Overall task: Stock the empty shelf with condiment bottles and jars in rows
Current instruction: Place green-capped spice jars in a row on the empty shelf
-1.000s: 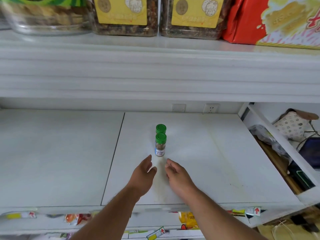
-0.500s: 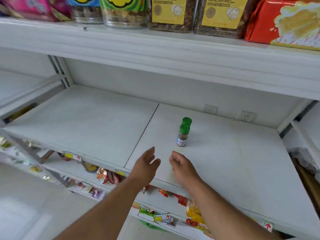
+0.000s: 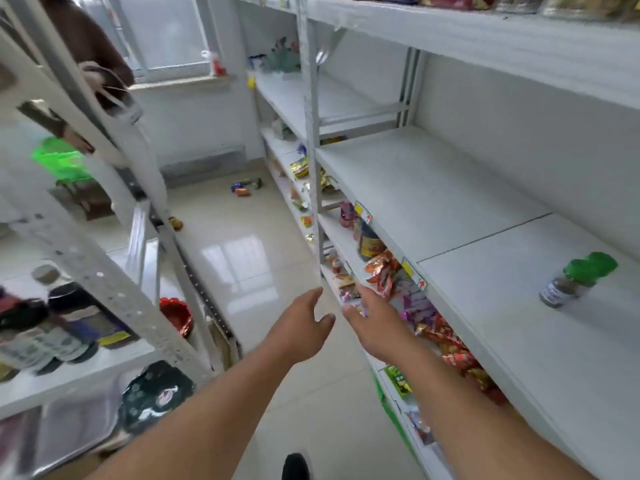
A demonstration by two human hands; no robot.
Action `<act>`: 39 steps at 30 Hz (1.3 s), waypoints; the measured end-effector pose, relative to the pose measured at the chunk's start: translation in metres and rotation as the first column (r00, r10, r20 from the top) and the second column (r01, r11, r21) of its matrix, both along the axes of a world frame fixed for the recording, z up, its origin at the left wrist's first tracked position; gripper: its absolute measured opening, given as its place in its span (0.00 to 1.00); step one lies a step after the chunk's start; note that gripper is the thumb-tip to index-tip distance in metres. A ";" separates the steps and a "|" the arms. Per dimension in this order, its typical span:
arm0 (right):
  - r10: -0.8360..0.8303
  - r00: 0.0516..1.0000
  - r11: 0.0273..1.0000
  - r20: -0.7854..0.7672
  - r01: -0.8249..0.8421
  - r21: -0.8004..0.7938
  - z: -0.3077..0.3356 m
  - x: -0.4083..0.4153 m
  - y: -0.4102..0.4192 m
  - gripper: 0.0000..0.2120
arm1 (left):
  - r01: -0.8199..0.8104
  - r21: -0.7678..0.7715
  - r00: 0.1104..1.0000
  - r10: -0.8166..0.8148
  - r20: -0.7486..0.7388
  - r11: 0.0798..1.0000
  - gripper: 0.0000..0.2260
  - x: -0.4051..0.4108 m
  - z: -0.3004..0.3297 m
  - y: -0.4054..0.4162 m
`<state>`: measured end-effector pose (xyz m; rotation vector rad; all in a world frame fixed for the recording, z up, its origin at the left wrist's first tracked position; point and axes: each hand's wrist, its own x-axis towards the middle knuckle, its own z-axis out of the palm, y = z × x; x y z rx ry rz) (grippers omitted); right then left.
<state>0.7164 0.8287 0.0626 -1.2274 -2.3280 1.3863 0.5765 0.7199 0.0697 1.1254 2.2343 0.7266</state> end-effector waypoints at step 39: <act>0.753 0.657 0.655 0.036 -0.753 0.057 -0.002 -0.304 -0.555 0.32 | -0.890 0.075 0.455 0.872 0.180 0.449 0.26 -0.178 -0.013 -0.629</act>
